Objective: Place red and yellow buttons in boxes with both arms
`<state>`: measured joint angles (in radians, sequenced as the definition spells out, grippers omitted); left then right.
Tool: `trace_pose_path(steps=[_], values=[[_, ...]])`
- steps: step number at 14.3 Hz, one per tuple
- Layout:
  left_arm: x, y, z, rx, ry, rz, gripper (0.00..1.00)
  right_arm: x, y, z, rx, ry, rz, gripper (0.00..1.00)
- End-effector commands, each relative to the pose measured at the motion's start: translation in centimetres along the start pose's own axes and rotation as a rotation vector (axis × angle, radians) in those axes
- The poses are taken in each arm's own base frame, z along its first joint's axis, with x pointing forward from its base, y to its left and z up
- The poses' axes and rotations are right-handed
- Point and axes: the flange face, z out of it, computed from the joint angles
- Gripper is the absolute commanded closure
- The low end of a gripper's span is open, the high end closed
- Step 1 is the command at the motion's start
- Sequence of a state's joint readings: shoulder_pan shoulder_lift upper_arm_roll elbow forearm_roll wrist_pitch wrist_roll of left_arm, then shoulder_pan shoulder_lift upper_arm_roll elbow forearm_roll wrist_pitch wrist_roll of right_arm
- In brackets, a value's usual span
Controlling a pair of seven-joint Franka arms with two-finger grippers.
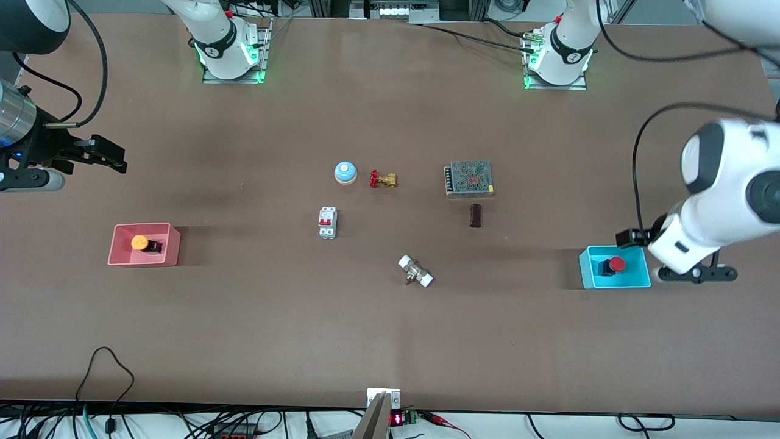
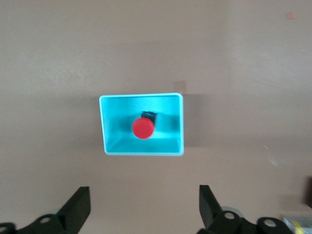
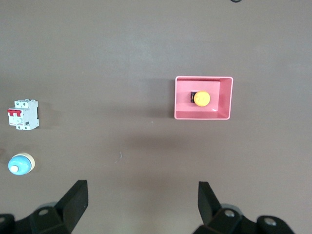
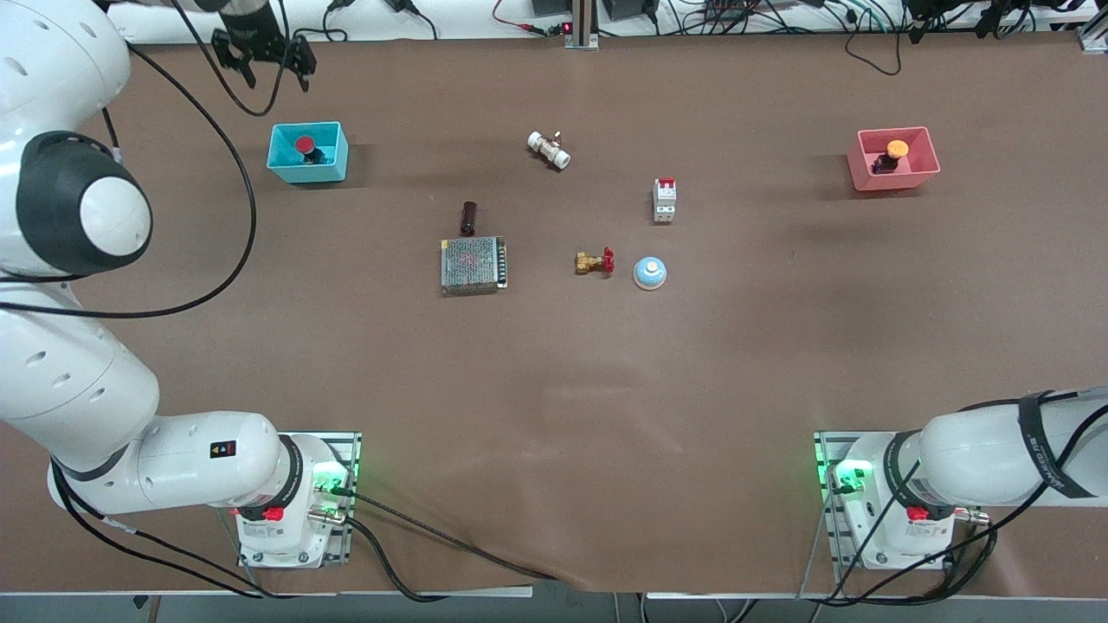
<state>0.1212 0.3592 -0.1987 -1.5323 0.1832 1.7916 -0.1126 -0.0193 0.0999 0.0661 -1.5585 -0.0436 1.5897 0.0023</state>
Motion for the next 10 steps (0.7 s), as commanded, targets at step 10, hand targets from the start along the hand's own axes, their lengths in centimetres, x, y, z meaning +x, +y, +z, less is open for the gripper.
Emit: trace_pose_path(steps=[10], values=[[-10.1, -0.8, -12.5, -0.1, 0.138, -0.058, 0.0, 0.1, -0.7, -0.2, -0.001, -0.041, 0.013, 0.0]])
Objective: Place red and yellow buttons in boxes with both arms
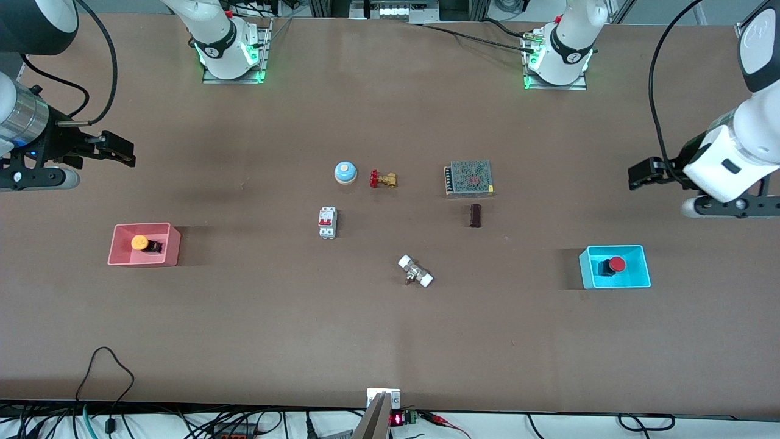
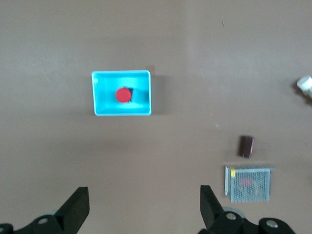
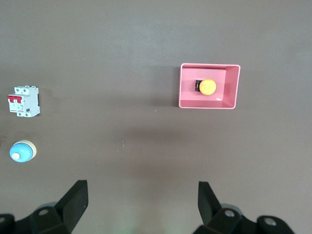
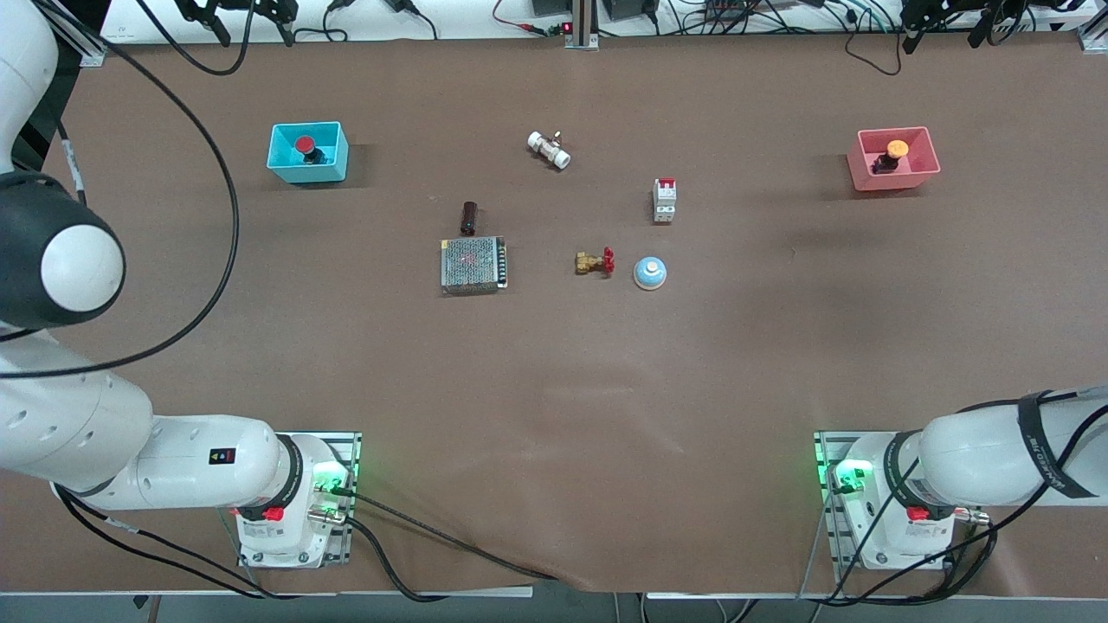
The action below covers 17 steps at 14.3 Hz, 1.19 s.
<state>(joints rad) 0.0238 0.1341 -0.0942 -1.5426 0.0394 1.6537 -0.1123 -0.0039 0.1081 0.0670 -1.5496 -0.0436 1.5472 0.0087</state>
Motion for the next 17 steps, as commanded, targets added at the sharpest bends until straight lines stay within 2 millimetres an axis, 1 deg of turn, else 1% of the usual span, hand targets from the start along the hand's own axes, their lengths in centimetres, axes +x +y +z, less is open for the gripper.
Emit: trace_pose_path(steps=[1, 2, 6, 10, 17], values=[[-3.73, -1.15, -0.87, -0.013, 0.088, -0.006, 0.0, 0.31, 0.43, -0.56, 0.003, 0.001, 0.027, 0.0], [-3.75, -1.14, -0.67, -0.013, 0.081, -0.015, 0.0, 0.44, 0.6, -0.3, 0.003, -0.003, 0.026, 0.0], [-3.55, -0.37, -0.74, -0.001, 0.072, 0.012, 0.0, 0.44, 0.93, -0.28, 0.005, -0.004, 0.027, 0.0], [-3.81, -0.23, -0.83, 0.001, 0.059, 0.032, 0.0, 0.44, 0.93, -0.28, 0.005, -0.004, 0.027, 0.0], [-3.45, -0.28, -1.01, -0.002, 0.067, 0.047, 0.0, 0.42, 0.93, -0.27, 0.005, -0.005, 0.026, 0.0]])
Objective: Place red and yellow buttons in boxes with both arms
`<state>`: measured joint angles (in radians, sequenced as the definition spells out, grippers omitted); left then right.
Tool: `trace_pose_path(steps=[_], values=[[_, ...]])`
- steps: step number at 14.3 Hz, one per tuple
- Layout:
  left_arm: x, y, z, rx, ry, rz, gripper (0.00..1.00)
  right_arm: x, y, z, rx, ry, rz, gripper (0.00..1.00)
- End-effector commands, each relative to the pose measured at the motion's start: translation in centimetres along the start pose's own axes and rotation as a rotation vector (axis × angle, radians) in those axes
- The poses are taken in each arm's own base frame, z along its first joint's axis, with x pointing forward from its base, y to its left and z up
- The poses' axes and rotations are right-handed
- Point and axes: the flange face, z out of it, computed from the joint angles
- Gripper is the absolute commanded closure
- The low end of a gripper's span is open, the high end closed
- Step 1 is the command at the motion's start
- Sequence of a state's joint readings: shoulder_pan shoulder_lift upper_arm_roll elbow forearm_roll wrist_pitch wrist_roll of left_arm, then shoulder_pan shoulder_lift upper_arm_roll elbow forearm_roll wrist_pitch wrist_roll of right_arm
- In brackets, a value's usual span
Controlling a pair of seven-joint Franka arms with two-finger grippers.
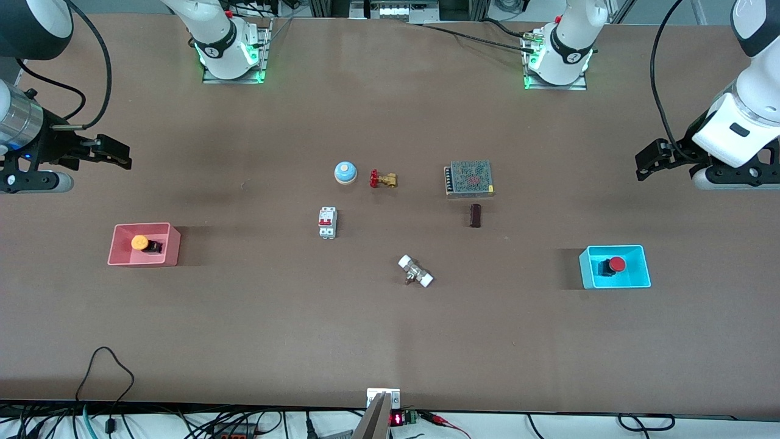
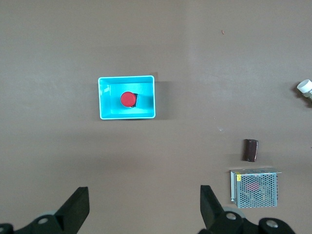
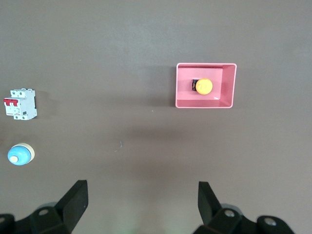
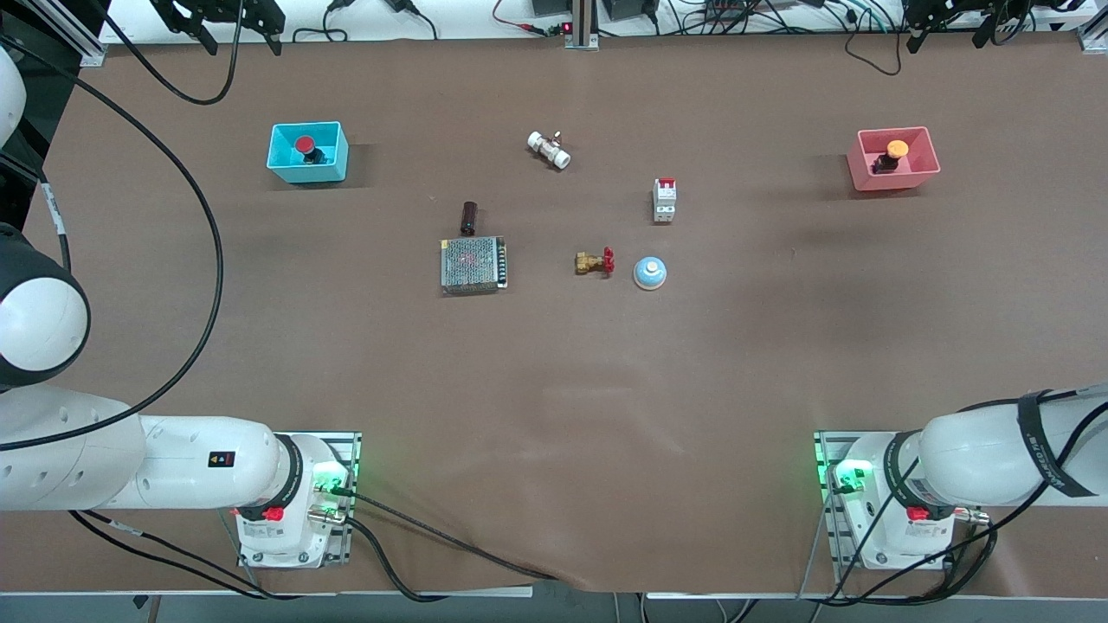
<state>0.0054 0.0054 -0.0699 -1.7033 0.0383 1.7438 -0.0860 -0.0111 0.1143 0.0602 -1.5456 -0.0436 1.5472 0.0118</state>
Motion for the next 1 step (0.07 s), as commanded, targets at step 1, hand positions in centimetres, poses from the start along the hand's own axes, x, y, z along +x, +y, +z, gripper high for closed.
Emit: trace_pose_path(steps=[1], values=[[-0.07, -0.02, -0.33, -0.009, 0.006, 0.021, 0.0, 0.24, 0.12, -0.45, 0.003, -0.002, 0.009, 0.0]])
